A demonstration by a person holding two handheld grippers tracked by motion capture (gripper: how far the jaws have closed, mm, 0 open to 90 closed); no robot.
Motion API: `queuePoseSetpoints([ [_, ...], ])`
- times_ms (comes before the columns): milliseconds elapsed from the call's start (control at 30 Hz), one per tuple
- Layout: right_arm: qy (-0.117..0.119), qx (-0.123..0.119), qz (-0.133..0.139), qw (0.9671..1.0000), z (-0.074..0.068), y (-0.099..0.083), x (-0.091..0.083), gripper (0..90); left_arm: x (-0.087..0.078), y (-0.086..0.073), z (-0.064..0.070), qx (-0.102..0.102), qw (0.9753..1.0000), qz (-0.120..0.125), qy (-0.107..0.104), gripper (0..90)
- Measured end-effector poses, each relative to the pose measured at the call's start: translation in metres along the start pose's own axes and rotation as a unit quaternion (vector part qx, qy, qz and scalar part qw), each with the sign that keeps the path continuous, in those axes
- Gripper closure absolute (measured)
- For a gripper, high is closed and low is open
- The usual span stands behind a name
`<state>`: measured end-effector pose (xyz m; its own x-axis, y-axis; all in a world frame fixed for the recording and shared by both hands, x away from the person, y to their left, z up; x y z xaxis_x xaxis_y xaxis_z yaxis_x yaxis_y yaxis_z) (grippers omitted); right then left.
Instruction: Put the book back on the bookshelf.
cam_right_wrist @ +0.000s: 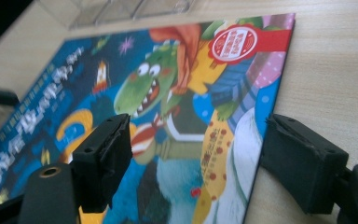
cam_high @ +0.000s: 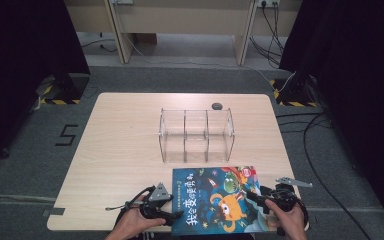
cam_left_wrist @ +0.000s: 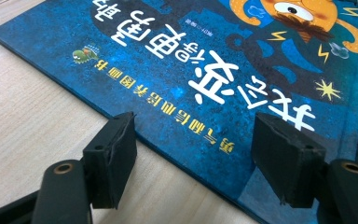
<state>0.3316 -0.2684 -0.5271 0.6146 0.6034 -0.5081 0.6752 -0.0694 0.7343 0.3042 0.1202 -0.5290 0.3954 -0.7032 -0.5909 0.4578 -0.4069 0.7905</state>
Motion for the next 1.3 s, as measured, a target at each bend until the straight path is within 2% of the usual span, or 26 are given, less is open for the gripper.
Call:
queuePoseSetpoints([
  [100, 0.012, 0.039, 0.013, 0.9991, 0.001, 0.001, 0.002, 16.3, -0.001, -0.001, -0.003, -0.009, 0.9999, 0.006, -0.011, 31.6],
  [200, 0.013, 0.045, 0.014, 0.9988, 0.001, 0.002, 0.002, 16.2, -0.002, -0.001, -0.004, -0.019, 0.9996, 0.011, -0.015, 33.5],
  [300, 0.011, 0.072, 0.03, 0.9969, 0.001, 0.0, 0.002, 15.9, -0.001, -0.002, -0.002, -0.011, 0.9998, 0.012, -0.011, 32.7],
  [400, 0.029, 0.122, 0.048, 0.991, 0.005, -0.002, -0.001, 15.4, -0.001, -0.003, -0.003, -0.012, 0.9997, 0.016, -0.013, 31.5],
  [467, 0.043, 0.157, 0.058, 0.985, 0.006, -0.005, -0.003, 15.3, -0.001, -0.003, -0.003, -0.015, 0.9996, 0.018, -0.015, 31.5],
  [500, 0.05, 0.167, 0.058, 0.9831, 0.006, -0.006, -0.004, 15.4, -0.001, -0.003, -0.003, -0.014, 0.9996, 0.018, -0.014, 31.5],
  [533, 0.064, 0.182, 0.058, 0.9796, 0.005, -0.008, -0.003, 18.0, -0.001, -0.003, -0.003, -0.013, 0.9996, 0.02, -0.016, 31.5],
  [567, 0.099, 0.208, 0.051, 0.9717, 0.002, -0.011, 0.0, 19.3, -0.001, -0.003, -0.002, -0.013, 0.9996, 0.02, -0.016, 31.3],
  [600, 0.125, 0.218, 0.04, 0.9671, -0.002, -0.015, 0.004, 25.6, -0.001, -0.003, -0.002, -0.009, 0.9997, 0.019, -0.016, 31.0],
  [633, 0.116, 0.191, 0.021, 0.9744, -0.006, -0.016, 0.005, 29.0, -0.001, -0.003, -0.002, -0.008, 0.9997, 0.018, -0.016, 31.1],
  [667, 0.107, 0.163, 0.018, 0.9806, -0.011, -0.014, 0.004, 27.6, -0.001, -0.003, -0.002, -0.008, 0.9997, 0.018, -0.017, 31.1],
  [733, 0.124, 0.123, 0.0, 0.9847, -0.014, -0.01, -0.001, 31.2, -0.001, -0.003, -0.003, -0.012, 0.9995, 0.02, -0.02, 30.8],
  [767, 0.109, 0.083, -0.008, 0.9905, -0.014, -0.011, -0.004, 43.0, -0.001, -0.004, -0.004, -0.014, 0.9994, 0.022, -0.021, 30.8],
  [800, 0.097, 0.048, -0.012, 0.9941, -0.014, -0.012, -0.005, 43.0, -0.001, -0.004, -0.004, -0.013, 0.9994, 0.023, -0.021, 30.8],
  [900, 0.116, 0.007, -0.006, 0.9932, -0.015, -0.009, -0.008, 44.0, -0.001, -0.005, -0.004, -0.017, 0.9992, 0.028, -0.024, 29.6],
  [1000, 0.123, -0.021, 0.005, 0.9922, -0.018, -0.006, -0.01, 44.1, -0.001, -0.005, -0.005, -0.019, 0.9991, 0.028, -0.025, 29.5],
  [1200, 0.12, -0.034, 0.006, 0.9921, -0.019, -0.007, -0.012, 43.9, -0.001, -0.005, -0.005, -0.011, 0.9992, 0.027, -0.028, 27.4],
  [1300, 0.121, -0.047, 0.012, 0.9914, -0.021, -0.006, -0.014, 43.8, -0.001, -0.005, -0.006, -0.016, 0.999, 0.028, -0.031, 26.1],
])
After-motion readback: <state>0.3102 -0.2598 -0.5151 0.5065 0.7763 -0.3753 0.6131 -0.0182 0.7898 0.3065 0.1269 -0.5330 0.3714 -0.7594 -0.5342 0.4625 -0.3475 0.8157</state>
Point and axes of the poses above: each handheld gripper's, and its own axes: x roughly forward along the jaws, y roughly out of its top, z roughly to its right, the point moved 2 cm from there along x, roughly forward along the jaws, and after that the axes turned 6 degrees about z, right-handed, at the moved point
